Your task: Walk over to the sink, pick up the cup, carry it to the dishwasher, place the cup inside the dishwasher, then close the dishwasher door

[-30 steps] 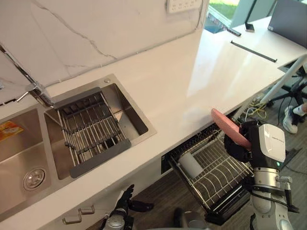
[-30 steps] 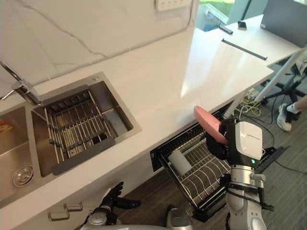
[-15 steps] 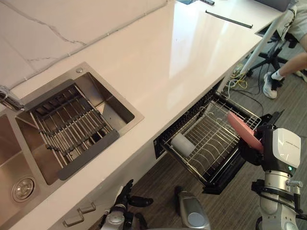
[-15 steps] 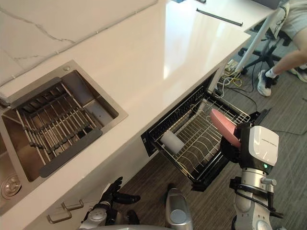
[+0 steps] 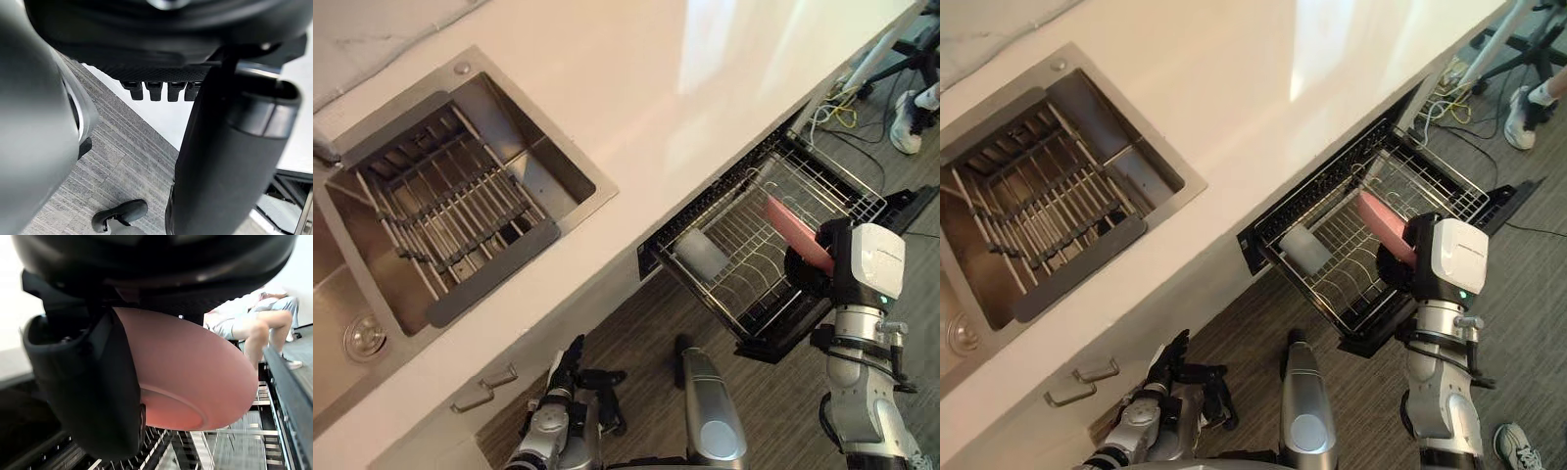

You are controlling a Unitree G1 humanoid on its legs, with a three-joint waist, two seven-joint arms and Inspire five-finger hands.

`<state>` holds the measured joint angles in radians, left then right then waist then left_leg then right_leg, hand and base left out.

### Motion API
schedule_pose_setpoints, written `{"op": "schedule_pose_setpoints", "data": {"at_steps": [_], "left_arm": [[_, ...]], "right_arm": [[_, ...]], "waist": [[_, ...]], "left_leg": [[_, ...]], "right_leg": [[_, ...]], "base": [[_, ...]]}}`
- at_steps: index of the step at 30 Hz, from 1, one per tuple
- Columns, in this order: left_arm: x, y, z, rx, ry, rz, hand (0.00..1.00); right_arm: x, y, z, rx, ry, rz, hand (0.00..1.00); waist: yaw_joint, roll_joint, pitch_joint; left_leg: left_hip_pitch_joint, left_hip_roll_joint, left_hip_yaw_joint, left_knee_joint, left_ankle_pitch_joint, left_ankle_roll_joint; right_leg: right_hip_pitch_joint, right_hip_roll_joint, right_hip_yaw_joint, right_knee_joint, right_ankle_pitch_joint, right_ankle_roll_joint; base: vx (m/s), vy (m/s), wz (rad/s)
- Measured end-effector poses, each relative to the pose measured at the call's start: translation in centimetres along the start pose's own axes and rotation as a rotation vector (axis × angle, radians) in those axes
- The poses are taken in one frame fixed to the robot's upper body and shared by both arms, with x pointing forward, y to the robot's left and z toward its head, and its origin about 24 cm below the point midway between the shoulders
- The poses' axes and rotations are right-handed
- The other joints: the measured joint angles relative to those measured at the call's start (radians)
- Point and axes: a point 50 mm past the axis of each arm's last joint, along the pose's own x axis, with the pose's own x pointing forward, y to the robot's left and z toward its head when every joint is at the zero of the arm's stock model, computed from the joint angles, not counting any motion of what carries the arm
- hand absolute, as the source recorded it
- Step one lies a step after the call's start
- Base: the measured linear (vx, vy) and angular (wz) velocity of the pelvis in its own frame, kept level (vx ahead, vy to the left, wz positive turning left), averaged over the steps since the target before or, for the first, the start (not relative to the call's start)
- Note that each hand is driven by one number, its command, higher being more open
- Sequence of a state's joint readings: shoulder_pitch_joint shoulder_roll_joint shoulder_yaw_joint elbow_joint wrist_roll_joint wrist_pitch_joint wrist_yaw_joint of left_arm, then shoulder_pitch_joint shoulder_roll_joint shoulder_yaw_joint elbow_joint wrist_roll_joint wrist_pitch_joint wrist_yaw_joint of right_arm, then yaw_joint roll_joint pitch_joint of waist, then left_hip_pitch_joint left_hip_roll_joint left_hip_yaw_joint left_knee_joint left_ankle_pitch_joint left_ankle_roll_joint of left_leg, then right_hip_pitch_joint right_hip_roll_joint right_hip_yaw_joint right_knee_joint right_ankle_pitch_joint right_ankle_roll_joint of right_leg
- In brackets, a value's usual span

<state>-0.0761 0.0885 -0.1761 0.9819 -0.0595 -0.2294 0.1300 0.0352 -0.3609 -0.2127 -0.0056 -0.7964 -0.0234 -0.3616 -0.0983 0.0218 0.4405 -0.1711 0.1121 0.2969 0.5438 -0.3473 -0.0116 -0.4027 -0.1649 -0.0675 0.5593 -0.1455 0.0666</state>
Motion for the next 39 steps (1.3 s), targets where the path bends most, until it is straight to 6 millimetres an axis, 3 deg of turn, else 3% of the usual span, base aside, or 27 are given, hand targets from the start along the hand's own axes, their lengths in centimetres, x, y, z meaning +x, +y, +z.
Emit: {"op": "schedule_pose_setpoints", "data": {"at_steps": [8,15,20,27,32,39], "left_arm": [[0.1,0.5,0.1,-0.022,-0.004,0.020,1.00],[0.1,1.5,-0.3,-0.035,0.012,0.053,1.00],[0.1,1.5,-0.1,-0.079,0.008,0.069,1.00],[0.4,1.5,0.5,-0.110,-0.008,0.089,1.00],[0.5,1.3,0.8,-0.126,-0.017,0.091,1.00],[0.5,1.3,0.9,-0.133,-0.021,0.097,1.00]], "right_arm": [[2.3,2.1,-3.3,-0.020,0.149,0.082,0.00],[4.3,2.0,-3.6,-0.025,0.178,0.072,0.00],[5.7,1.0,-3.1,-0.034,0.161,0.026,0.00],[8.3,-0.6,-0.6,-0.022,0.073,-0.048,0.00],[9.2,-1.5,0.9,-0.012,0.015,-0.086,0.00],[9.3,-1.3,1.1,-0.022,0.017,-0.083,0.00]], "waist": [[0.003,0.031,0.017],[0.008,0.037,0.021],[0.027,0.052,0.028],[0.043,0.065,0.034],[0.055,0.066,0.035],[0.058,0.066,0.035]], "left_leg": [[-0.044,-0.030,-0.041,0.003,0.012,0.011],[-0.086,-0.031,-0.042,0.020,0.013,0.012],[-0.120,-0.031,-0.047,0.028,0.014,0.012],[-0.167,-0.031,-0.054,0.039,0.023,0.013],[-0.188,-0.027,-0.043,0.050,0.024,0.013],[-0.193,-0.026,-0.035,0.054,0.040,0.014]], "right_leg": [[-0.022,-0.039,-0.030,0.019,-0.009,0.010],[-0.059,-0.044,-0.031,0.030,-0.009,0.010],[-0.090,-0.050,-0.035,0.040,-0.009,0.010],[-0.127,-0.064,-0.046,0.052,-0.011,0.007],[-0.145,-0.065,-0.047,0.056,-0.011,0.007],[-0.147,-0.067,-0.046,0.055,-0.011,0.007]], "base": [[0.01,-0.002,0.18],[0.00,-0.001,0.01],[0.00,-0.014,0.06],[0.01,-0.011,0.09],[0.00,0.000,0.00],[0.00,0.000,0.00]]}}
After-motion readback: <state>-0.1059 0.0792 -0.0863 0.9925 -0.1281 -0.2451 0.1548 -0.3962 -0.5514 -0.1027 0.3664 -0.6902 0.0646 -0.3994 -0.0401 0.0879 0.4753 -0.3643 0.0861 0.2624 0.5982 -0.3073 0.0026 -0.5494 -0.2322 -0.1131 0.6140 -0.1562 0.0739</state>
